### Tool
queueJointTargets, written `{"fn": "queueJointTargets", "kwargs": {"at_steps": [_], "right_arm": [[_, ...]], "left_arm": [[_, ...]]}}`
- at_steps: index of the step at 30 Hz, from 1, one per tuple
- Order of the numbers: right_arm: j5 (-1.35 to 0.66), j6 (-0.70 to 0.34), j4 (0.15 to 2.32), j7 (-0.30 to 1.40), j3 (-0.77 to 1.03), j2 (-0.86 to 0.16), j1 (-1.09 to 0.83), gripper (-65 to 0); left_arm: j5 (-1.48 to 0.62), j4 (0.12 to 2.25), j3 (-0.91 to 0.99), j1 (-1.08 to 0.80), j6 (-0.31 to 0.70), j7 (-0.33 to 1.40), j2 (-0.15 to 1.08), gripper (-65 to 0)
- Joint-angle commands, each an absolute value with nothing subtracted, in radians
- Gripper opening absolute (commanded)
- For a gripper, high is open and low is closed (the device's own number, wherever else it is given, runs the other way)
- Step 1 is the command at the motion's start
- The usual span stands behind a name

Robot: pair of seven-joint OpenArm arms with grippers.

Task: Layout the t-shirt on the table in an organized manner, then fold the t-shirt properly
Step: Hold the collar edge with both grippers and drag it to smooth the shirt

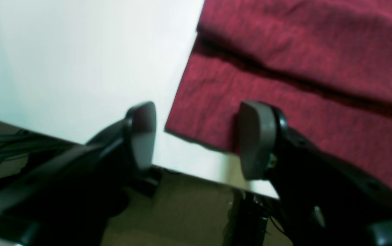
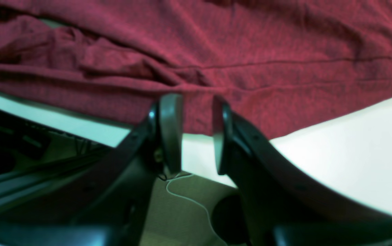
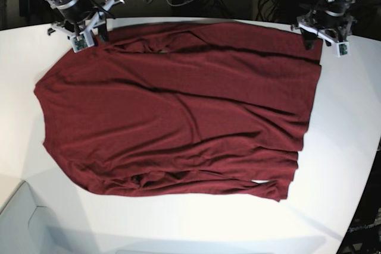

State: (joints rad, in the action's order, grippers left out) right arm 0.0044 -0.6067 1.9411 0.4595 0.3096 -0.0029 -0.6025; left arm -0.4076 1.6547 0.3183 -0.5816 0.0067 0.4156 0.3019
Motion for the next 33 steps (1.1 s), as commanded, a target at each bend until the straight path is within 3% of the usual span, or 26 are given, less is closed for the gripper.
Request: {"fn": "queueJointTargets", "kwargs": {"at_steps": [1, 5, 7, 9, 13, 16, 21, 33], "right_arm": [[-0.002, -0.61, 1.956, 0.437, 0.314, -0.007, -0.608, -48.4], [-0.002, -0.61, 1.957, 0.437, 0.311, -0.005, -0.61, -48.0], [-0.002, -0.61, 1.959, 0.437, 0.309, -0.005, -0.61, -47.8], [-0.002, -0.61, 1.959, 0.437, 0.309, -0.005, -0.611, -47.8], [-0.002, -0.61, 1.959, 0.437, 0.309, 0.013, -0.611, -43.6], [-0.002, -0.61, 1.956, 0.437, 0.303, 0.015, -0.611, -35.3], [-0.002, -0.61, 1.952, 0.437, 0.269, 0.015, -0.621, -24.7], [-0.002, -0.61, 1.821, 0.429, 0.239, 0.015, -0.576, -31.0]], "left_arm": [[-0.404, 1.667, 0.32, -0.573, 0.005, 0.398, 0.314, -27.8], [-0.403, 1.649, 0.318, -0.561, 0.005, 0.401, 0.314, -28.1], [-0.403, 1.626, 0.318, -0.558, 0.007, 0.401, 0.314, -32.1], [-0.406, 1.615, 0.318, -0.558, 0.007, 0.401, 0.314, -40.5], [-0.409, 1.604, 0.318, -0.558, 0.007, 0.4, 0.314, -64.8], [-0.412, 1.609, 0.318, -0.558, 0.007, 0.401, 0.314, -62.7], [-0.412, 1.615, 0.318, -0.558, 0.007, 0.401, 0.312, -64.9], [-0.407, 1.618, 0.318, -0.559, 0.007, 0.401, 0.297, -64.9]]}}
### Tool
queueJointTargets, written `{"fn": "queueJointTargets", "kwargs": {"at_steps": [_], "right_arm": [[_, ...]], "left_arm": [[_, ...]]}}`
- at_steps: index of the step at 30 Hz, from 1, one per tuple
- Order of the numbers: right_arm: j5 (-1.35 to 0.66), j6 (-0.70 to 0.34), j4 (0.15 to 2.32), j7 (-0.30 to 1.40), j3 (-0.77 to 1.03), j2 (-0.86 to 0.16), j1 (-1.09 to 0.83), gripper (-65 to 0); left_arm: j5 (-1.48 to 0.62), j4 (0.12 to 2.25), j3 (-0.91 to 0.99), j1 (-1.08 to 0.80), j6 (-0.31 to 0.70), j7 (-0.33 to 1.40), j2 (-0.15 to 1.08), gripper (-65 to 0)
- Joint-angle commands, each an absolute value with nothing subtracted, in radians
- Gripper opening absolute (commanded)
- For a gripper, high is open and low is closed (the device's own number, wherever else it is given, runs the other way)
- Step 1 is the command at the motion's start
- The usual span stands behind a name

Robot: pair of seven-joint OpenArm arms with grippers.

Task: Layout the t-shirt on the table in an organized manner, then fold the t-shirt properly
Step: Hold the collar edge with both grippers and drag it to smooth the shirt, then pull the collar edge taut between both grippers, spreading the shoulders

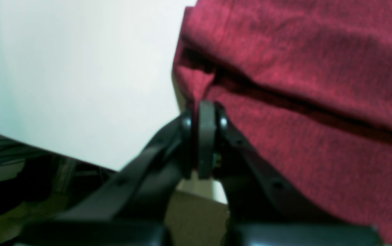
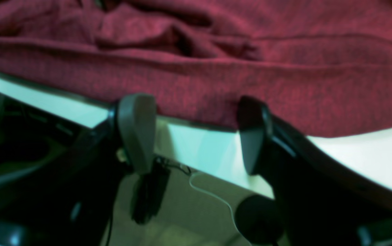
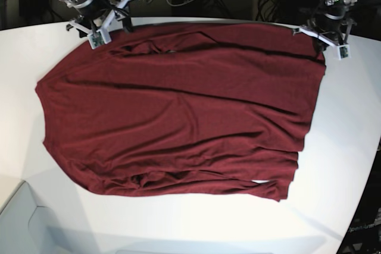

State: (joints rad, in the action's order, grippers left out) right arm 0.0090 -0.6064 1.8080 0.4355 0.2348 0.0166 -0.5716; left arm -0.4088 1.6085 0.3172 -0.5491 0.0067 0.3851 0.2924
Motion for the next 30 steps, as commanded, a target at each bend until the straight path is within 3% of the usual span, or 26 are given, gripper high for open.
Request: {"fn": "queueJointTargets", "kwargs": {"at_steps": [1, 7, 15, 30], "right_arm": [[-0.002, -0.61, 1.816, 0.429, 0.24, 0.015, -0.576, -32.0], [-0.002, -0.61, 1.813, 0.429, 0.242, 0.015, -0.576, -43.6], [-0.001, -0.61, 1.811, 0.429, 0.243, 0.015, -0.576, -65.0], [-0.005, -0.615, 1.931, 0.435, 0.343, 0.015, -0.596, -65.0]], "left_arm": [[-0.407, 1.618, 0.318, -0.559, 0.007, 0.401, 0.297, -64.9], [-0.412, 1.618, 0.318, -0.561, 0.007, 0.401, 0.297, -64.9], [-0.412, 1.618, 0.32, -0.565, 0.007, 0.4, 0.297, -64.9], [-0.414, 1.77, 0.325, -0.631, 0.007, 0.403, 0.297, -64.9]]}}
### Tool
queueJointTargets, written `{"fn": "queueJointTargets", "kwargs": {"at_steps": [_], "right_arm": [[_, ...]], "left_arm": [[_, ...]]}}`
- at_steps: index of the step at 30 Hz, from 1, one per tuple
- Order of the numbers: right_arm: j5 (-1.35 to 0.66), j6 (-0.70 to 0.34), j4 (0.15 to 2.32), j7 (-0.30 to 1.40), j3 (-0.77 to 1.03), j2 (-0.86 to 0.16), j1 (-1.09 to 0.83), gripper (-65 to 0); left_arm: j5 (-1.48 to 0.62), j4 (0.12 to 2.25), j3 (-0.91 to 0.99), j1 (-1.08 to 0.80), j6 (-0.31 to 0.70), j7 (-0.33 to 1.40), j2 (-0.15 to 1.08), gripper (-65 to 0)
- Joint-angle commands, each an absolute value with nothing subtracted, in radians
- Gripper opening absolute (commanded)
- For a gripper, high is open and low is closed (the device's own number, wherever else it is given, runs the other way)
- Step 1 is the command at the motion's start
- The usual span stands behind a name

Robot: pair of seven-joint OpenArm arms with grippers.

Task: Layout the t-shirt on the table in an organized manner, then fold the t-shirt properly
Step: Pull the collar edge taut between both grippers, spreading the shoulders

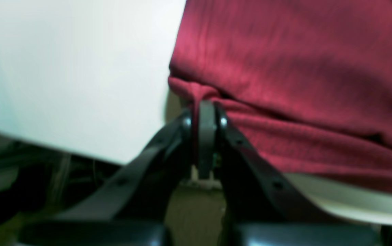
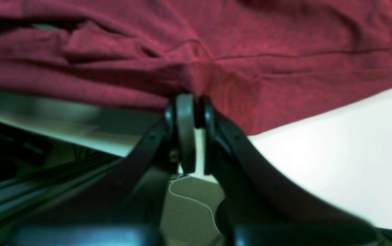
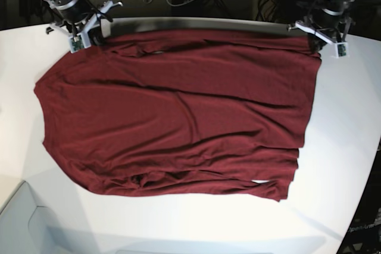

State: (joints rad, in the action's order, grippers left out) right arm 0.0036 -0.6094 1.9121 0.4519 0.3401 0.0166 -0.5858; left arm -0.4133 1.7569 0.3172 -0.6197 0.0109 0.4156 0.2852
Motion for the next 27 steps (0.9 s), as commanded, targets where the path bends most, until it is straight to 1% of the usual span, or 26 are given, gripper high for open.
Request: {"fn": "queueJointTargets", "kwargs": {"at_steps": [1, 9, 16, 27], "right_arm": [[-0.005, -0.615, 1.931, 0.432, 0.343, 0.015, -0.607, -65.0], [-0.005, -0.615, 1.934, 0.427, 0.343, 0.015, -0.639, -65.0], [-0.005, -0.615, 1.982, 0.429, 0.343, 0.015, -0.645, -65.0], [-0.005, -0.615, 1.983, 0.427, 0.344, 0.015, -0.644, -65.0]], "left_arm": [[-0.414, 1.773, 0.326, -0.642, 0.007, 0.403, 0.297, -64.9], [-0.414, 1.856, 0.325, -0.728, 0.007, 0.403, 0.295, -64.9], [-0.414, 1.894, 0.326, -0.763, 0.005, 0.403, 0.294, -64.9], [-0.414, 1.96, 0.326, -0.837, 0.005, 0.403, 0.271, -64.9]]}}
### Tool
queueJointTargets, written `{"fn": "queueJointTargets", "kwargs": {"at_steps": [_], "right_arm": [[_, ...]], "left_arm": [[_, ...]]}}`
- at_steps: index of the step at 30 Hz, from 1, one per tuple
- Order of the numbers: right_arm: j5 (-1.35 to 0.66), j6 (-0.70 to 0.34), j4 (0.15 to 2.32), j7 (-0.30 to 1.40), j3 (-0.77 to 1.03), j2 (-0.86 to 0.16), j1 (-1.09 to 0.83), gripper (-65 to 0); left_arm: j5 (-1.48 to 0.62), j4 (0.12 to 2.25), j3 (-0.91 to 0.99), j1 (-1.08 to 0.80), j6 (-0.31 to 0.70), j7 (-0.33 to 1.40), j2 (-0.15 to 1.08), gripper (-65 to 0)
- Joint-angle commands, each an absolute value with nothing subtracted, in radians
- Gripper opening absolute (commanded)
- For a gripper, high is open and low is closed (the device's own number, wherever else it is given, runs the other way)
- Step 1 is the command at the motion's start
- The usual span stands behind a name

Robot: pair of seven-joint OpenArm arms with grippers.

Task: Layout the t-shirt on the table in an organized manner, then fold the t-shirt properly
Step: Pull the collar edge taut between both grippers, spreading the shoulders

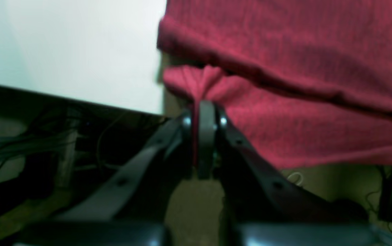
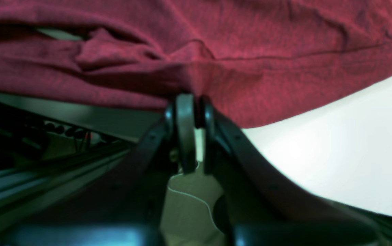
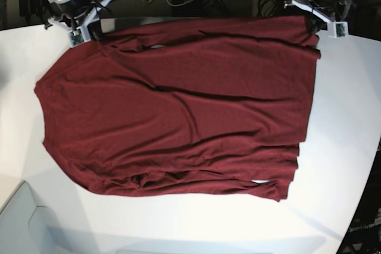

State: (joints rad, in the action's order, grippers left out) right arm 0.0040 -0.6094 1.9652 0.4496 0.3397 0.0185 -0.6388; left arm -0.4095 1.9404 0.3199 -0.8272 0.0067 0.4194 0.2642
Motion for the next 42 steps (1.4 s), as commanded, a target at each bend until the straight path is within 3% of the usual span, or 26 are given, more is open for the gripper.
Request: {"fn": "queueJointTargets", "kwargs": {"at_steps": [1, 28, 42], "right_arm": [[-0.005, -0.615, 1.983, 0.427, 0.344, 0.015, -0.642, -65.0], [-0.005, -0.615, 1.985, 0.426, 0.344, 0.008, -0.624, -65.0], [-0.002, -0.615, 1.985, 0.429, 0.377, -0.051, -0.638, -65.0]], "left_arm": [[-0.414, 1.965, 0.326, -0.839, 0.005, 0.403, 0.271, -64.9], [-0.415, 2.006, 0.314, -0.92, 0.007, 0.403, 0.321, -64.9], [-0.415, 2.012, 0.381, -0.835, 0.007, 0.403, 0.323, -64.9]]}}
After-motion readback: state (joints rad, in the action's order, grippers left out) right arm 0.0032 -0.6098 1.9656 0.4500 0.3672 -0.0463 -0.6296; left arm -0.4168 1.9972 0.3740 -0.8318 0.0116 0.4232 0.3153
